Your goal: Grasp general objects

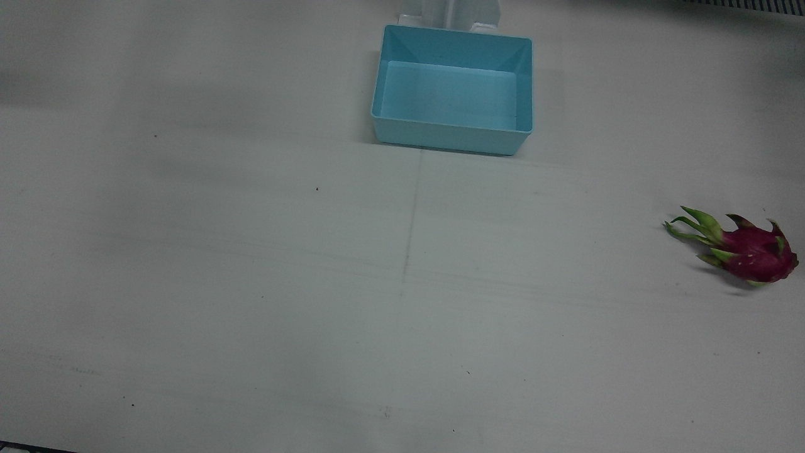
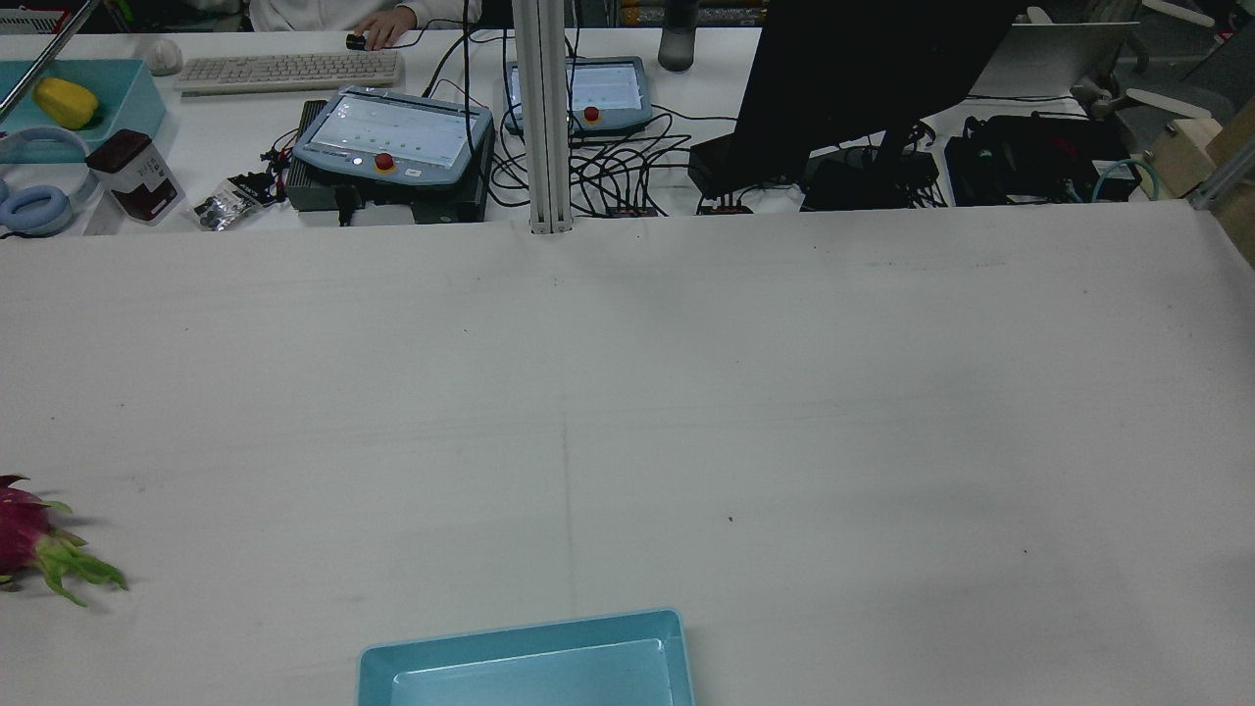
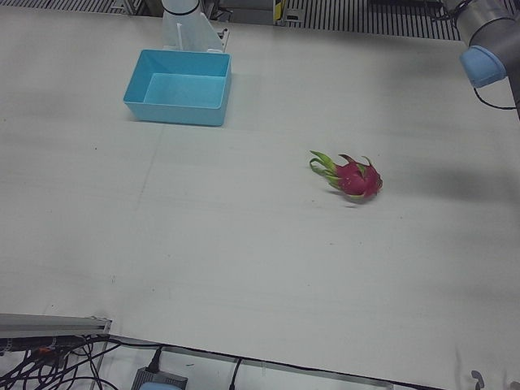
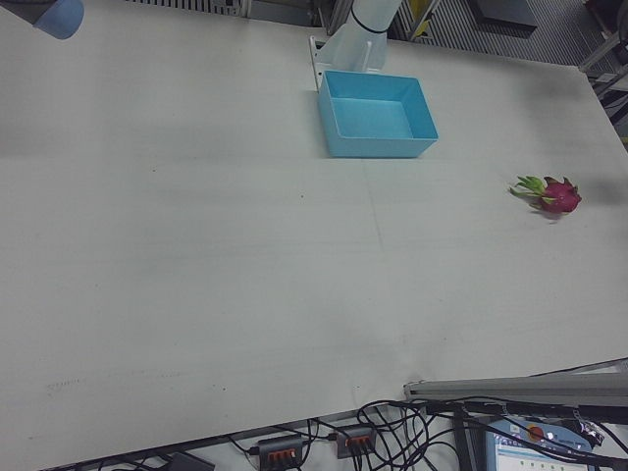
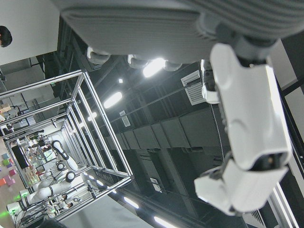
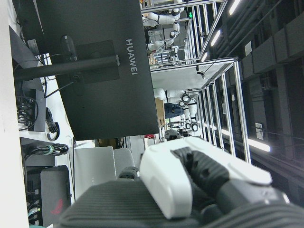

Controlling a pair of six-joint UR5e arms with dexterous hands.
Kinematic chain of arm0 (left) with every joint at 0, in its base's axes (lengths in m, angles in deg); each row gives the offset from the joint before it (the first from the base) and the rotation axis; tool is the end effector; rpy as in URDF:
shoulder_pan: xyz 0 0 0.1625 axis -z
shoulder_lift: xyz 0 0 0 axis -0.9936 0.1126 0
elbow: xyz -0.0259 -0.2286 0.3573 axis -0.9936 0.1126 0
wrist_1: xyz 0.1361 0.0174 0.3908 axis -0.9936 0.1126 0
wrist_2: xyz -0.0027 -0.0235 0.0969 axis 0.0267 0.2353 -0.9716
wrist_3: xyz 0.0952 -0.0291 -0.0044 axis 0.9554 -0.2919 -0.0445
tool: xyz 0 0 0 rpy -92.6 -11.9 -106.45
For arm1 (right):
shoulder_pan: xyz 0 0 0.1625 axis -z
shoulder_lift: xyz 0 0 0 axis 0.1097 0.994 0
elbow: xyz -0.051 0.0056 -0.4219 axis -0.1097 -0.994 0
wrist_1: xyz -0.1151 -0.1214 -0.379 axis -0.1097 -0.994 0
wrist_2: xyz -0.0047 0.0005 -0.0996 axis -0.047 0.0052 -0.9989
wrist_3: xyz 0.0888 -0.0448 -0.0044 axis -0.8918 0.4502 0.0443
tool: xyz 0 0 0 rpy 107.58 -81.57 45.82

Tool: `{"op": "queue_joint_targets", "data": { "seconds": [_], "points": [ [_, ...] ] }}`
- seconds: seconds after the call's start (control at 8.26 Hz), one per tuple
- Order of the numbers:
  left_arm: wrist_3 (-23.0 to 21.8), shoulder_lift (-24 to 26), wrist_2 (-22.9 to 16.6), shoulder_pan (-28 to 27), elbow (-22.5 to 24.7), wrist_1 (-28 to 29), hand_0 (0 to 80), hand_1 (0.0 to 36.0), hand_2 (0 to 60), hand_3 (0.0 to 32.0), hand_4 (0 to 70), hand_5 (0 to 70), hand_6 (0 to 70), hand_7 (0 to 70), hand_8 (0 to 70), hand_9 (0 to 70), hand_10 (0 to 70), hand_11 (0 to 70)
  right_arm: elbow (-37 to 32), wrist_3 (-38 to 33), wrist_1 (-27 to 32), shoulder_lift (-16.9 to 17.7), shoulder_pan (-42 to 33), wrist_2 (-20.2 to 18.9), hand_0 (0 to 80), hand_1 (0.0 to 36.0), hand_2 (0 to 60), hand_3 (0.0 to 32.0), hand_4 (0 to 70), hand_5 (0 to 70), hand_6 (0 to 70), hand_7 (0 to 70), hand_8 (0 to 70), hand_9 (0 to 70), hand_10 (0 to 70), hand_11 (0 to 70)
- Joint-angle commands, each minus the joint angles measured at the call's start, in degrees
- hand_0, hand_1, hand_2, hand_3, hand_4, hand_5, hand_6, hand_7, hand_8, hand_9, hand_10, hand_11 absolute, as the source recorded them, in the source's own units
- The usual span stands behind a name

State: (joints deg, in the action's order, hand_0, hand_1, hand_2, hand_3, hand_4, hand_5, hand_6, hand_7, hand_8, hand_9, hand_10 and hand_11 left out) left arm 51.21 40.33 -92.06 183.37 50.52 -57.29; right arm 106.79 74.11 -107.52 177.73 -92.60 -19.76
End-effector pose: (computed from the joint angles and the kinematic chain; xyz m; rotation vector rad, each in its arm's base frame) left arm -0.2441 -0.5388 0.6058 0.9063 2.3715 -1.7895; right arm 0.1050 -0.4619 0.6596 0.2205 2.1381 -2.1912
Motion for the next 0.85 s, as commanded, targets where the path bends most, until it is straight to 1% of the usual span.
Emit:
{"op": "queue_joint_targets", "data": {
  "seconds": [0.0, 0.12, 0.24, 0.36, 0.48, 0.61, 0.73],
  "points": [
    [0.0, 0.0, 0.0, 0.0, 0.0, 0.1, 51.5, 23.0, 22.8, 20.8, 1.9, 0.0, 0.0, 0.0, 0.0, 0.0, 0.0, 2.1, -0.1, 0.0, 0.0, 0.0, 0.0, 0.0, 0.0, 0.0, 0.0, 0.0, 0.0, 0.0, 0.0, 0.0, 0.0, 0.0, 0.0, 0.0],
    [0.0, 0.0, 0.0, -0.1, -0.1, 0.0, 51.0, 19.6, 11.8, 20.2, 1.6, 0.0, 0.0, 0.0, 0.0, 0.0, 0.0, 1.6, -0.2, -0.1, 0.0, 0.0, 0.1, 0.0, 0.0, 0.0, 0.0, 0.0, 0.0, 0.0, 0.0, 0.0, 0.0, 0.0, 0.0, 0.0],
    [0.0, 0.0, -0.1, -0.1, -0.3, 0.1, 51.2, 28.0, 43.6, 19.8, 2.1, 0.0, 0.0, 0.0, 0.0, 0.0, 0.1, 2.8, -0.1, -0.1, 0.0, 0.0, 0.1, 0.0, 0.0, 0.0, 0.0, 0.0, 0.0, 0.0, 0.0, 0.0, 0.0, 0.0, 0.0, 0.0],
    [0.0, 0.0, 0.0, -0.1, -0.4, -0.1, 51.1, 20.2, 14.2, 18.0, 3.1, 0.0, 0.0, 0.3, 0.0, 0.0, 0.0, 2.0, -0.1, -0.3, 0.0, 0.0, 0.0, 0.0, 0.0, 0.0, 0.0, 0.0, 0.0, 0.0, 0.0, 0.0, 0.0, 0.0, 0.0, 0.0],
    [0.0, 0.1, -0.1, -0.1, -0.4, -0.4, 50.4, 18.9, 12.1, 16.6, 4.1, 0.0, 0.0, 0.7, 0.0, 0.0, 0.0, 2.0, -0.7, -0.3, 0.5, 0.2, 0.3, 0.0, 0.0, 0.0, 0.0, 0.0, 0.0, 0.0, 0.0, 0.0, 0.0, 0.0, 0.0, 0.0],
    [-0.1, 0.1, -0.1, -0.1, -0.3, -0.6, 50.7, 21.1, 20.2, 15.6, 4.7, 0.0, 0.0, 1.3, 0.0, 0.0, 0.3, 2.7, -2.0, -0.1, 0.7, 0.0, 0.5, 0.3, 0.0, 0.0, 0.0, 0.0, 0.0, 0.0, 0.0, 0.0, 0.0, 0.0, 0.0, 0.0],
    [-0.2, 0.1, -0.1, 0.1, 0.2, -0.6, 50.8, 21.1, 19.7, 14.6, 5.1, 0.0, 0.0, 1.6, 0.0, 0.0, 0.3, 2.8, -2.0, -0.3, 0.7, 0.0, 0.5, 0.3, 0.0, 0.0, 0.0, 0.0, 0.0, 0.0, 0.0, 0.0, 0.0, 0.0, 0.0, 0.0]
  ]
}}
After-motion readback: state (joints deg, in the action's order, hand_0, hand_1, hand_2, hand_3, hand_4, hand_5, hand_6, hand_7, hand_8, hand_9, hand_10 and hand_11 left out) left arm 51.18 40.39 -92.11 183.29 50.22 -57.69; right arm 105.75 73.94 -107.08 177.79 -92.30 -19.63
